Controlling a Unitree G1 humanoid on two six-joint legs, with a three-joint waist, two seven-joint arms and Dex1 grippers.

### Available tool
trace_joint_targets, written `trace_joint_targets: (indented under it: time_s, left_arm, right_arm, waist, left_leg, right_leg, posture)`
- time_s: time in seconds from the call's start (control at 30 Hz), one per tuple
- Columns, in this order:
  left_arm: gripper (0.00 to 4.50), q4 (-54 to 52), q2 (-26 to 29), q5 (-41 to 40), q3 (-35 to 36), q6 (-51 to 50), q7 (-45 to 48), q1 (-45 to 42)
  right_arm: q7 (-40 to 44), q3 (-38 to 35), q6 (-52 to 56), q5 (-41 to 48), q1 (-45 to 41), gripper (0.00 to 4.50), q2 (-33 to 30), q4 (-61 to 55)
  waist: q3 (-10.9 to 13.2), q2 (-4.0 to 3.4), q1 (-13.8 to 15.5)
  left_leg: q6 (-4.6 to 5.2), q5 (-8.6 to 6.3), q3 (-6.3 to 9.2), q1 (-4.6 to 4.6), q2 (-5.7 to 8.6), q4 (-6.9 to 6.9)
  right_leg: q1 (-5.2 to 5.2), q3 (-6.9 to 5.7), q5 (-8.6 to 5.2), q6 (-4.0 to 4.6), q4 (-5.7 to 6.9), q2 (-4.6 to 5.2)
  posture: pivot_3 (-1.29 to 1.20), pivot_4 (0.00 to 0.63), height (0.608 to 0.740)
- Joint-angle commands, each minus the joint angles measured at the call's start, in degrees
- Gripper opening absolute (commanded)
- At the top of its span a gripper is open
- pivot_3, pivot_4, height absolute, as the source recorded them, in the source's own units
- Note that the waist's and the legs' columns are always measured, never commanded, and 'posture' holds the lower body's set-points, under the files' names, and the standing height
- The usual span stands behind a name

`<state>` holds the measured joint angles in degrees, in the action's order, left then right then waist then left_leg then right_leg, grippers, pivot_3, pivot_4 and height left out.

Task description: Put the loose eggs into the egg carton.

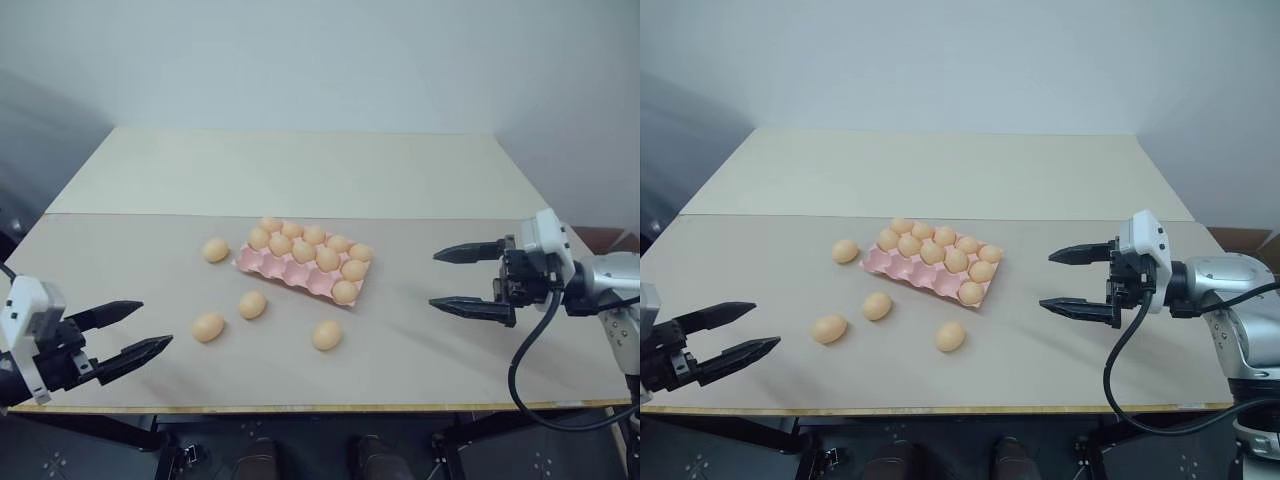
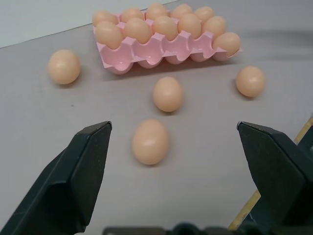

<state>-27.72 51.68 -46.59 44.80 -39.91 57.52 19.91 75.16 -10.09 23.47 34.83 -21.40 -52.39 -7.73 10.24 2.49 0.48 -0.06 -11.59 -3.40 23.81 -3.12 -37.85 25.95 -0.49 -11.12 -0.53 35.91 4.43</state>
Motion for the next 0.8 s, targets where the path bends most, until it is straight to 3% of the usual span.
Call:
trace_joint_targets:
  time_s: [0.03,0.3,0.47,0.6,0.73,0.8]
  left_arm:
    - [4.49,0.3,0.8,0.5,-0.2,1.3,0.7,-0.9]
    - [4.49,1.0,2.2,2.1,-4.9,2.4,2.9,-4.1]
    - [4.49,4.0,3.6,5.8,-14.5,5.4,3.7,-11.3]
    - [4.49,6.3,2.8,5.8,-19.7,6.4,4.5,-18.5]
    - [4.49,7.6,2.6,5.1,-20.2,6.3,5.7,-20.1]
    - [4.49,7.9,2.9,5.3,-19.8,6.5,6.5,-19.6]
  right_arm:
    - [-0.2,-2.5,0.3,1.2,0.0,4.50,-1.2,-1.9]
    - [-1.0,-1.9,0.6,2.3,0.0,4.50,-0.4,-4.1]
    - [-0.8,-0.5,-0.1,1.9,-0.9,4.50,0.2,-3.8]
    - [1.4,3.9,-3.1,-0.5,-1.1,4.50,1.0,-6.6]
    - [-0.4,10.8,-3.3,-3.0,-2.7,4.50,4.9,-10.2]
    - [-2.0,15.0,-7.2,-8.5,-3.5,4.50,7.4,-9.6]
  waist:
    - [0.0,0.00,-0.1]
    - [0.0,0.00,0.1]
    - [0.0,-0.01,0.3]
    - [0.0,0.00,0.2]
    - [0.0,0.01,-1.0]
    - [0.0,0.01,-1.2]
  left_leg:
    - [0.00,0.00,0.00,-0.01,-0.01,0.00]
    - [0.00,0.00,0.00,-0.02,-0.01,0.00]
    - [0.00,0.00,0.00,-0.04,0.03,0.00]
    - [0.00,0.01,0.01,-0.02,0.02,-0.01]
    - [0.01,0.00,0.01,-0.02,-0.01,0.00]
    - [0.01,0.01,0.03,-0.01,-0.02,0.00]
  right_leg:
    - [0.00,0.00,0.00,0.00,0.01,-0.01]
    - [0.00,-0.01,0.00,0.00,0.04,0.00]
    - [-0.02,-0.01,0.00,0.00,0.07,0.01]
    - [-0.03,-0.01,0.00,0.00,0.06,-0.01]
    - [0.00,0.03,0.14,-0.23,0.09,-0.05]
    - [0.04,0.03,0.17,-0.30,0.15,-0.07]
  posture:
    - [0.00,0.150,0.740]
    - [0.00,0.150,0.740]
    - [0.00,0.150,0.740]
    - [0.00,0.150,0.740]
    - [0.00,0.150,0.740]
    - [0.00,0.150,0.740]
